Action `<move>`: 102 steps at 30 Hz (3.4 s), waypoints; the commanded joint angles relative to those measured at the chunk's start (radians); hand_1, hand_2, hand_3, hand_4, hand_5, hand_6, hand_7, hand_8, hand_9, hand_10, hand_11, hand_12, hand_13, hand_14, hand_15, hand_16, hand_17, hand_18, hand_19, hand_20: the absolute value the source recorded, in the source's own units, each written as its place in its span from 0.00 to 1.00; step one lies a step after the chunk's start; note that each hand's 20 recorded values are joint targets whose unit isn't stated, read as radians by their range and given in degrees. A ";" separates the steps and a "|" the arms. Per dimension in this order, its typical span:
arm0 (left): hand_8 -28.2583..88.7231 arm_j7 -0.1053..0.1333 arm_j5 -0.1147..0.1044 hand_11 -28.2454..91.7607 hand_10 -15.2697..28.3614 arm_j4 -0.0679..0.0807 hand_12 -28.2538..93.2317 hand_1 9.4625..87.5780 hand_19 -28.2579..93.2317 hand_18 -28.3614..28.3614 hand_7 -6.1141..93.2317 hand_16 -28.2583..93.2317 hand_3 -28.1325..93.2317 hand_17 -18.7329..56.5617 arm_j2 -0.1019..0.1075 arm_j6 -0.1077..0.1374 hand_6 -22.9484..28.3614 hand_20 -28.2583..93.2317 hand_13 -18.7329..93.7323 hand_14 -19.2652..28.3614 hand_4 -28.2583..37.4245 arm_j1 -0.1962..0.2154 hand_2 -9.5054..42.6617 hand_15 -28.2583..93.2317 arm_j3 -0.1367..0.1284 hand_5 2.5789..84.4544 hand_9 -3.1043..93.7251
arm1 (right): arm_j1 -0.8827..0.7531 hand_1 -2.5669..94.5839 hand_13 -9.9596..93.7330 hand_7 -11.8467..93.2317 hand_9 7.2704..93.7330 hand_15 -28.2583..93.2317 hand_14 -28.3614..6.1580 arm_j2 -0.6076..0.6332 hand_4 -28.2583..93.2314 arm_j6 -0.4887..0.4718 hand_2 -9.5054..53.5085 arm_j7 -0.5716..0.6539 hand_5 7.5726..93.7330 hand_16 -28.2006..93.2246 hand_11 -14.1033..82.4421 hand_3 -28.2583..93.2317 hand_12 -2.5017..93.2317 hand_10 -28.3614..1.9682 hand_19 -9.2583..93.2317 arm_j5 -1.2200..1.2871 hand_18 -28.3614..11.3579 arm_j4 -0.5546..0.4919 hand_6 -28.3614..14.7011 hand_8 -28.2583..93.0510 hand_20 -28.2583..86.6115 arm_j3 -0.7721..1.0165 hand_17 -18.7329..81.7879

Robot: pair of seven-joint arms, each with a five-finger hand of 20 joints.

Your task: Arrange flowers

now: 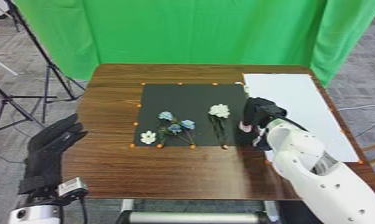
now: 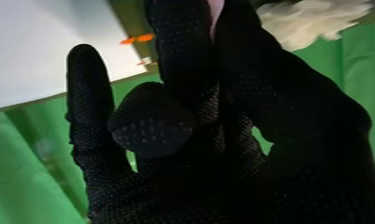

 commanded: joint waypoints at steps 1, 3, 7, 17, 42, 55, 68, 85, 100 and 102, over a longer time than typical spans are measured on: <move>0.15 -0.005 0.007 0.56 0.81 -0.004 0.29 0.22 0.71 0.88 0.22 0.09 0.92 0.12 -0.009 -0.007 0.67 0.27 0.40 0.98 0.15 0.005 0.25 0.78 0.000 0.48 0.39 | -0.013 0.59 0.89 0.35 0.98 0.85 0.72 -0.029 0.00 0.012 0.00 -0.021 0.86 0.42 0.39 0.87 0.38 0.76 0.93 -0.020 0.23 -0.016 0.62 0.27 0.21 -0.022 0.45; 0.15 -0.011 0.014 0.56 0.81 -0.004 0.29 0.22 0.71 0.88 0.22 0.09 0.92 0.12 -0.011 -0.010 0.67 0.27 0.40 0.98 0.15 0.006 0.25 0.78 -0.002 0.48 0.39 | -0.013 0.59 0.89 0.35 0.98 0.85 0.72 -0.028 0.00 0.021 0.00 -0.018 0.86 0.42 0.39 0.87 0.38 0.76 0.93 -0.016 0.23 -0.020 0.62 0.27 0.21 -0.028 0.45; 0.15 -0.012 0.016 0.56 0.81 -0.005 0.29 0.22 0.71 0.88 0.22 0.09 0.92 0.12 -0.015 -0.012 0.67 0.27 0.40 0.98 0.15 0.007 0.25 0.78 -0.002 0.48 0.39 | -0.009 0.59 0.89 0.35 0.97 0.84 0.72 -0.019 0.00 0.037 0.00 -0.010 0.86 0.41 0.39 0.87 0.38 0.76 0.93 -0.025 0.23 -0.019 0.62 0.27 0.21 -0.042 0.45; 0.15 -0.007 0.010 0.56 0.81 -0.005 0.29 0.23 0.71 0.88 0.22 0.09 0.92 0.12 -0.018 -0.008 0.67 0.27 0.40 0.98 0.15 0.012 0.25 0.78 -0.001 0.48 0.39 | -0.024 0.56 0.90 0.34 0.96 0.83 0.71 -0.030 0.00 0.033 0.00 -0.006 0.84 0.41 0.39 0.88 0.38 0.75 0.93 -0.018 0.22 -0.035 0.63 0.26 0.20 -0.041 0.44; 0.15 -0.018 0.016 0.56 0.81 -0.008 0.28 0.23 0.71 0.88 0.22 0.09 0.92 0.12 -0.028 -0.007 0.67 0.27 0.40 0.98 0.15 0.019 0.26 0.78 -0.005 0.48 0.39 | -0.076 0.36 0.87 0.28 0.89 0.82 0.59 -0.062 0.02 -0.047 0.10 0.001 0.71 0.40 0.49 0.91 0.23 0.51 0.92 0.033 0.10 -0.101 0.54 0.14 0.17 0.033 0.43; 0.15 0.005 0.002 0.56 0.81 -0.013 0.29 0.22 0.72 0.88 0.22 0.09 0.92 0.12 -0.026 0.018 0.67 0.27 0.39 0.98 0.15 0.047 0.26 0.78 -0.019 0.48 0.39 | -0.075 0.27 0.83 0.23 0.80 0.82 0.46 0.044 0.05 0.017 0.19 0.111 0.62 0.39 0.45 0.87 0.21 0.28 0.91 0.068 0.00 -0.163 0.43 0.15 0.15 0.072 0.44; 0.15 0.019 -0.003 0.55 0.80 0.000 0.28 0.22 0.71 0.88 0.22 0.09 0.92 0.12 -0.021 0.039 0.66 0.27 0.38 0.97 0.13 0.042 0.26 0.77 -0.007 0.48 0.38 | -0.239 0.23 0.70 0.23 0.62 0.83 0.32 0.080 0.05 0.245 0.27 0.133 0.55 0.36 0.40 0.88 0.19 0.15 0.88 0.280 0.00 -0.222 0.39 0.16 0.12 0.240 0.39; 0.15 -0.172 0.056 0.53 0.79 0.041 0.28 0.22 0.70 0.87 0.22 0.09 0.91 0.11 0.100 0.014 0.65 0.27 0.35 0.93 0.14 -0.020 0.25 0.74 -0.136 0.46 0.36 | -0.187 0.25 0.59 0.25 0.59 0.74 0.20 0.074 0.04 -0.228 0.29 0.120 0.56 0.31 0.36 0.90 0.18 0.22 0.80 0.141 0.00 -0.164 0.47 0.15 0.19 0.394 0.34; 0.15 -0.160 -0.039 0.54 0.80 0.070 0.29 0.22 0.71 0.87 0.22 0.10 0.91 0.11 0.092 -0.075 0.65 0.27 0.36 0.95 0.15 -0.033 0.24 0.75 -0.209 0.46 0.38 | -0.207 0.26 0.59 0.24 0.59 0.74 0.20 0.058 0.04 -0.194 0.29 0.128 0.55 0.31 0.36 0.90 0.18 0.22 0.79 0.147 0.00 -0.167 0.48 0.15 0.22 0.403 0.33; 0.15 -0.149 -0.055 0.54 0.80 0.068 0.29 0.22 0.71 0.87 0.22 0.10 0.91 0.11 0.083 -0.078 0.65 0.27 0.36 0.95 0.15 -0.035 0.24 0.75 -0.204 0.46 0.38 | -0.217 0.26 0.59 0.25 0.58 0.74 0.20 0.062 0.04 -0.176 0.29 0.133 0.55 0.31 0.36 0.90 0.18 0.22 0.79 0.150 0.00 -0.174 0.48 0.15 0.22 0.406 0.33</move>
